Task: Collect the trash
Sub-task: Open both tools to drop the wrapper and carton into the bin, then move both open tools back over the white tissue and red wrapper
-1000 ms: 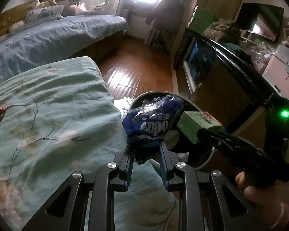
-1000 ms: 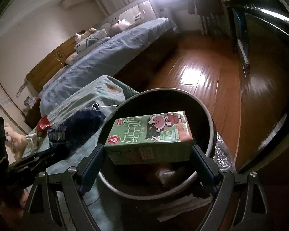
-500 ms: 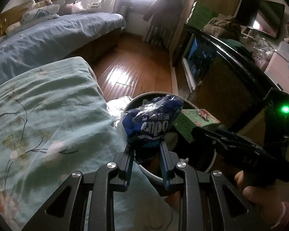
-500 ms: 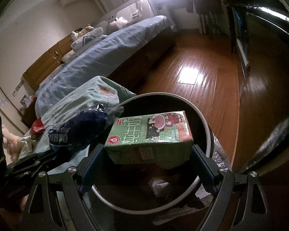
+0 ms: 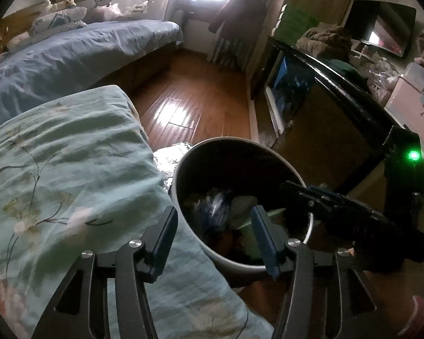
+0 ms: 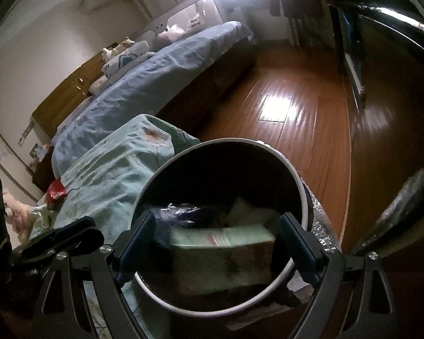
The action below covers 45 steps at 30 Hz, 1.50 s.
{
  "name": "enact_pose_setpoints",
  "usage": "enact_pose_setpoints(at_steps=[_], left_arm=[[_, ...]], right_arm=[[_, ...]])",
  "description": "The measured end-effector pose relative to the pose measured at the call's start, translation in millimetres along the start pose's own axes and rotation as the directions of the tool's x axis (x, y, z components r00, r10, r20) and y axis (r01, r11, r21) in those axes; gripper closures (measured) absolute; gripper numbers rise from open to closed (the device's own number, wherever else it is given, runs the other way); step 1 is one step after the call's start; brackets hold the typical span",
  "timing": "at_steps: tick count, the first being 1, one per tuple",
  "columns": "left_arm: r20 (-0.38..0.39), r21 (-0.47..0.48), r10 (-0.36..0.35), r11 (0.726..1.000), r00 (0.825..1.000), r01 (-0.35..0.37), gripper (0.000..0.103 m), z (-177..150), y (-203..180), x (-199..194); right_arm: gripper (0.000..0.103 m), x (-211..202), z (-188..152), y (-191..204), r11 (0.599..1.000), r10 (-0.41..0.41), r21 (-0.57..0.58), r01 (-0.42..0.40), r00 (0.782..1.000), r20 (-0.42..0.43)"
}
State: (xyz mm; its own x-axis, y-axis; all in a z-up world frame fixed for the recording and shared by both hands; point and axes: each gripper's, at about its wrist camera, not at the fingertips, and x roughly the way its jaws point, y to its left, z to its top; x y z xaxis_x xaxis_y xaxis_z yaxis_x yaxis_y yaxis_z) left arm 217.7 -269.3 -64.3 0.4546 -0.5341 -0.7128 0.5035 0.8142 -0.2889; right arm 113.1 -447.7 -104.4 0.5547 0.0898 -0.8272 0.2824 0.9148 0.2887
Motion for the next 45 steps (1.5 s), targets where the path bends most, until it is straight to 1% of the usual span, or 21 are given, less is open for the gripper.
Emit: enact_pose_setpoints(at_steps=[5, 8, 13, 17, 22, 30, 38, 42, 45], left_arm=[[0.012, -0.024, 0.014, 1.0, 1.0, -0.014, 0.049, -14, 13, -19], [0.031, -0.048, 0.035, 0.998, 0.999, -0.034, 0.049, -24, 24, -35], [0.081, -0.109, 0.103, 0.99, 0.991, -0.094, 0.048, -41, 51, -69], [0.108, -0.163, 0.144, 0.979, 0.984, -0.125, 0.048, -58, 75, -97], [0.127, -0.216, 0.227, 0.956, 0.966, -0.197, 0.047, -79, 105, -130], [0.127, -0.333, 0.308, 0.909, 0.943, -0.252, 0.047, -107, 151, -172], [0.124, -0.408, 0.36, 0.868, 0.924, -0.283, 0.046, -124, 185, -198], [0.127, -0.443, 0.377, 0.849, 0.917, -0.288, 0.046, -127, 203, -203], [0.123, -0.452, 0.387, 0.842, 0.914, -0.295, 0.046, -125, 213, -203]], right_arm=[[0.013, -7, -4, 11, 0.999, 0.04, 0.009, -0.041, 0.999, 0.015], [0.013, -10, -8, 24, 0.996, 0.084, 0.013, -0.084, 0.996, 0.02], [0.013, -11, -15, 54, 0.989, 0.149, -0.019, -0.149, 0.989, 0.023], [0.013, -3, -21, 82, 0.979, 0.197, -0.048, -0.197, 0.98, 0.002], [0.013, 10, -31, 115, 0.966, 0.245, -0.082, -0.246, 0.969, -0.033], [0.013, 33, -49, 174, 0.939, 0.29, -0.16, -0.305, 0.951, -0.111], [0.012, 55, -59, 218, 0.911, 0.322, -0.212, -0.353, 0.932, -0.167], [0.012, 72, -59, 237, 0.9, 0.329, -0.229, -0.371, 0.922, -0.204], [0.012, 82, -57, 247, 0.895, 0.339, -0.225, -0.386, 0.914, -0.22]])
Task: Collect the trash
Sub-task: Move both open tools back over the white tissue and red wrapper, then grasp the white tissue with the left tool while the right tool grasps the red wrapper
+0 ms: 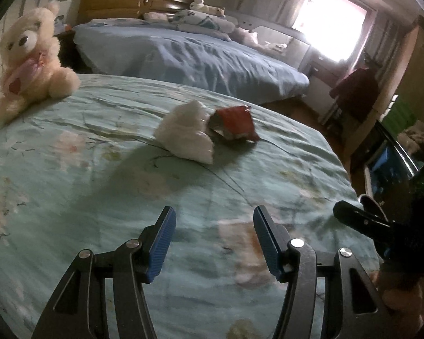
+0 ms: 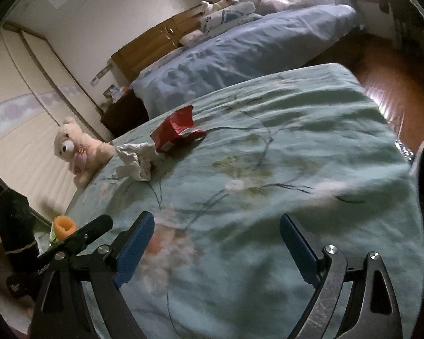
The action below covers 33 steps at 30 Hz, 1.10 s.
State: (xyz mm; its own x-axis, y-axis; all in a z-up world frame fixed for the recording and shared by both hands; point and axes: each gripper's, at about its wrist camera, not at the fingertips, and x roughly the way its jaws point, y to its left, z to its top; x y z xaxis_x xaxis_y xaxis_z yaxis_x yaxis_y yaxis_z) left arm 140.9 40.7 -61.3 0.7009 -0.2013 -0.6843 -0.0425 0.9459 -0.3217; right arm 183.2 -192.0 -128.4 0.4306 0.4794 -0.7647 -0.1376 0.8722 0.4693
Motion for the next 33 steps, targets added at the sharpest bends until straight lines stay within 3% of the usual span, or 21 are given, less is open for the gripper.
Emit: enact_pose_setpoints(at_steps=[12, 17, 22, 24, 26, 27, 33], left_arm=[[-0.017, -0.005, 0.026, 1.0, 1.0, -0.026, 0.046, 39, 12, 43], [-0.039, -0.006, 0.033, 0.999, 0.999, -0.033, 0.038, 60, 14, 71], [-0.034, 0.013, 0.06, 0.998, 0.998, -0.059, 0.04, 73, 15, 94], [-0.033, 0.026, 0.08, 0.997, 0.996, -0.079, 0.048, 74, 15, 99], [-0.041, 0.012, 0.064, 0.998, 0.997, -0.064, 0.076, 74, 19, 104], [-0.048, 0.005, 0.054, 0.999, 0.997, -0.053, 0.08, 74, 21, 107], [-0.043, -0.015, 0.015, 1.0, 0.999, -0.015, 0.089, 68, 33, 101]], right_arm=[[0.012, 42, 37, 15, 0.999, 0.046, -0.023, -0.046, 0.999, -0.002], [0.012, 53, 50, 15, 0.998, 0.065, -0.014, -0.065, 0.998, -0.007], [0.012, 66, 61, 20, 0.996, 0.088, -0.017, -0.088, 0.996, -0.015], [0.012, 72, 65, 23, 0.995, 0.098, -0.02, -0.099, 0.995, -0.019], [0.012, 79, 68, 28, 0.994, 0.109, -0.026, -0.11, 0.994, -0.025], [0.013, 82, 70, 30, 0.993, 0.111, -0.03, -0.112, 0.993, -0.026], [0.016, 108, 79, 44, 0.992, 0.103, -0.061, -0.106, 0.993, -0.055]])
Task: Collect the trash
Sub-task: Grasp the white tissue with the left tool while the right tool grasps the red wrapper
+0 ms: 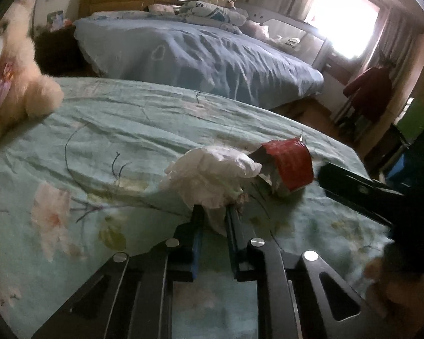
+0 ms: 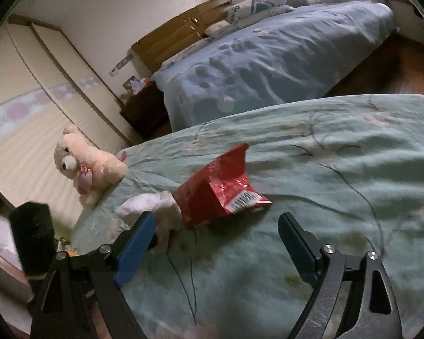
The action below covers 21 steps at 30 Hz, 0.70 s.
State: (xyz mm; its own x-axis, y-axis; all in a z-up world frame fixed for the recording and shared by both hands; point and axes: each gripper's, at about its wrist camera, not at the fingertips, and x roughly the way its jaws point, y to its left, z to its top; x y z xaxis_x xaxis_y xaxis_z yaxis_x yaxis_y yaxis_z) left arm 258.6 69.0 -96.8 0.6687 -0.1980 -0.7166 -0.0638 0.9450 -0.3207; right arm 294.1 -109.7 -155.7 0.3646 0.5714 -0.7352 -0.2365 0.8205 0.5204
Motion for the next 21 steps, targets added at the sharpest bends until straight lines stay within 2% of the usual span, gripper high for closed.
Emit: enact_pose_setpoints(at_steps=[2, 3, 5, 6, 7, 12, 21], left_arm=[[0.003, -0.017, -0.021, 1.0, 1.0, 0.021, 0.089, -4, 7, -6], [0.005, -0.022, -0.028, 0.999, 1.0, 0.028, 0.089, -6, 11, -10], [0.005, -0.033, -0.04, 0.999, 0.999, 0.04, 0.089, -11, 18, -14], [0.003, -0.043, -0.047, 0.998, 0.999, 0.047, 0.089, -12, 22, -15], [0.002, -0.057, -0.059, 0.997, 0.998, 0.059, 0.089, -14, 27, -15], [0.005, -0.09, -0.106, 0.99, 0.994, 0.106, 0.089, -14, 39, -16], [-0.028, -0.042, -0.16, 0.986, 0.987, 0.159, 0.089, -10, 38, -7]], right_arm=[[0.021, 9, 2, 4, 1.0, -0.014, -0.015, 0.013, 1.0, -0.015], [0.028, 13, 1, 6, 0.999, -0.026, -0.023, 0.026, 0.999, -0.022], [0.052, 23, -1, 8, 0.997, -0.062, -0.043, 0.06, 0.997, -0.047], [0.071, 27, -3, 9, 0.995, -0.088, -0.052, 0.085, 0.995, -0.053], [0.084, 28, -5, 9, 0.992, -0.115, -0.06, 0.112, 0.992, -0.049], [0.091, 18, -15, 7, 0.992, -0.125, -0.029, 0.124, 0.992, -0.03], [0.093, -25, -46, 9, 0.991, -0.13, 0.043, 0.13, 0.991, 0.008]])
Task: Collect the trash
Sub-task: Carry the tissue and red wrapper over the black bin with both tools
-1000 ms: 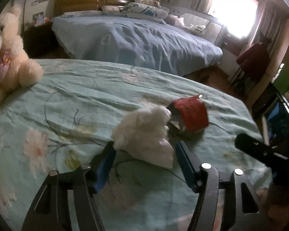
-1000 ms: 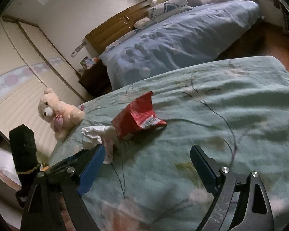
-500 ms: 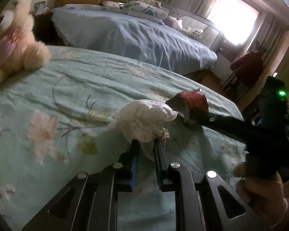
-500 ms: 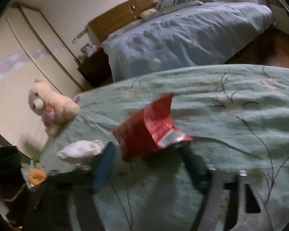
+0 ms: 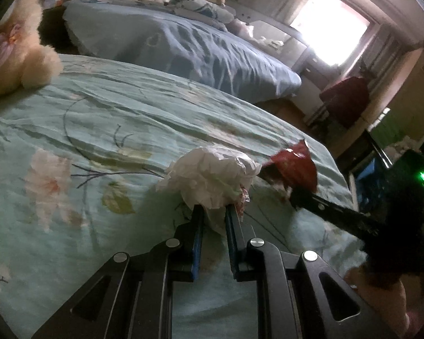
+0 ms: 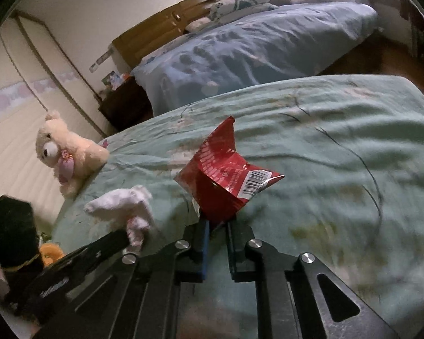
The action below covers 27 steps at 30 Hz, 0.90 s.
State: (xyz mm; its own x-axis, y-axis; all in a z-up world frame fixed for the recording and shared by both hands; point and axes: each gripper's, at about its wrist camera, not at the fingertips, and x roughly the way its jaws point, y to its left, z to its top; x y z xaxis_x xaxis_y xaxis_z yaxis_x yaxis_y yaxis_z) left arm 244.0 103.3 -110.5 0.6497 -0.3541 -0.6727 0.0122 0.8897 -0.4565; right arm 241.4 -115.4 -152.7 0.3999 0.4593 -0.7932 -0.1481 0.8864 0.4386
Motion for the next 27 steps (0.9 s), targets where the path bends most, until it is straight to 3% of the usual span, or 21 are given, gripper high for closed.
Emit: enact_pose_setpoints(at_steps=[6, 16, 27], left_arm=[[-0.019, 0.028, -0.024, 0.999, 1.0, 0.025, 0.089, -3, -14, 1], [-0.052, 0.084, -0.066, 0.994, 0.996, 0.07, 0.089, -39, -71, -1], [-0.078, 0.175, -0.049, 0.983, 0.996, 0.062, 0.089, -62, -125, 3]], right_arm=[[0.094, -38, -23, -12, 0.999, -0.034, 0.03, 0.033, 0.999, 0.037], [0.094, -98, -52, -43, 0.996, -0.084, 0.042, 0.08, 0.993, 0.081], [0.094, -142, -74, -76, 0.993, -0.1, 0.079, 0.09, 0.988, 0.12]])
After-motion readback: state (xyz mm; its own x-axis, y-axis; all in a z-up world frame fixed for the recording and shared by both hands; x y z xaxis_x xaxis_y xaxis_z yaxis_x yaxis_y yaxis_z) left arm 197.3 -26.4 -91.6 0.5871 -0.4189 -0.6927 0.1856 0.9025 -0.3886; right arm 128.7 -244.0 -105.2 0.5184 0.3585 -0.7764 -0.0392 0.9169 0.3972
